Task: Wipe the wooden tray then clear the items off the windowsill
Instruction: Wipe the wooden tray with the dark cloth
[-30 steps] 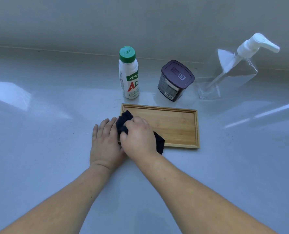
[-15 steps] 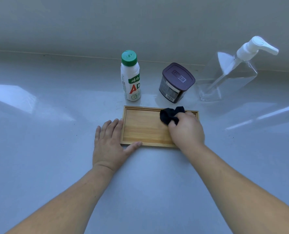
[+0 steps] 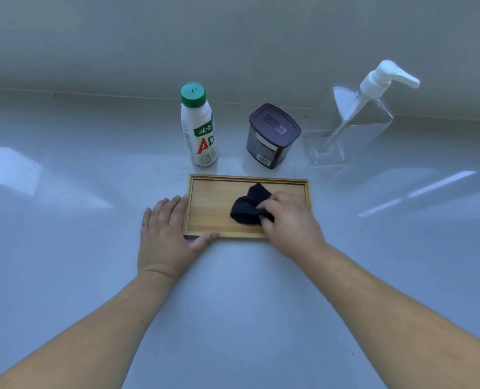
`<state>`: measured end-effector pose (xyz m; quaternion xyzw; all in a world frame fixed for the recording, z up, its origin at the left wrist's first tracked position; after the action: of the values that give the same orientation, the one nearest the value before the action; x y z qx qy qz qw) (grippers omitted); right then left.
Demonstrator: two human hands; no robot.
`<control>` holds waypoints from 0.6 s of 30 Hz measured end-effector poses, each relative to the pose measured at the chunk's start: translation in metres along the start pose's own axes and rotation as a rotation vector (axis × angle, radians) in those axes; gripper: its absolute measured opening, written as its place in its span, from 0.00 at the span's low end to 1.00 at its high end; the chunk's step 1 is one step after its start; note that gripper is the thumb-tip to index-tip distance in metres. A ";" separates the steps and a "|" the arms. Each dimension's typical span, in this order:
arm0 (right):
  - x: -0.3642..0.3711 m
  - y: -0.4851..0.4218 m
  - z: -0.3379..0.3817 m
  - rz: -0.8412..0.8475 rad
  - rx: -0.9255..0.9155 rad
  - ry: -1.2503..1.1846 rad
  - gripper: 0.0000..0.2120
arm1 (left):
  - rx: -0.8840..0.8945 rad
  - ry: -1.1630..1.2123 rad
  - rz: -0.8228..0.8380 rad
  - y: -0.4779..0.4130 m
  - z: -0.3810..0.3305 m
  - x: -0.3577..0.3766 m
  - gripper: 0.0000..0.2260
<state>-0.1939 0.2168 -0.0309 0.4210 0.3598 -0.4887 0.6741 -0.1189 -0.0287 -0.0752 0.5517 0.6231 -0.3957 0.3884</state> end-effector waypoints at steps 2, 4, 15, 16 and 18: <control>-0.020 0.002 -0.033 -0.049 0.163 -0.029 0.12 | -0.009 0.006 0.001 0.000 0.000 -0.002 0.52; -0.029 0.008 -0.029 -0.056 0.174 -0.050 0.12 | -0.009 -0.004 0.026 0.000 -0.003 -0.001 0.52; 0.043 0.155 0.029 0.299 -0.416 0.237 0.19 | -0.109 0.029 0.175 -0.005 -0.014 -0.014 0.42; 0.047 0.154 0.020 0.397 -0.359 0.174 0.25 | -0.162 0.093 0.184 -0.007 -0.015 -0.016 0.39; 0.027 0.135 0.000 0.375 -0.164 -0.106 0.28 | -0.305 0.274 0.178 -0.010 -0.015 -0.021 0.34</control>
<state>-0.0567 0.2296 -0.0261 0.3980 0.2776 -0.3453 0.8033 -0.1278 -0.0238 -0.0500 0.5880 0.6715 -0.1824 0.4124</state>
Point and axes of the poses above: each hand's wrist, its own y-axis away from the middle knuckle, its own x-axis out of the palm, z = x × y, the point moved 8 cm from there along -y, towards the middle knuckle, and after that the axes turned 11 degrees about x, right-handed, at the moved point
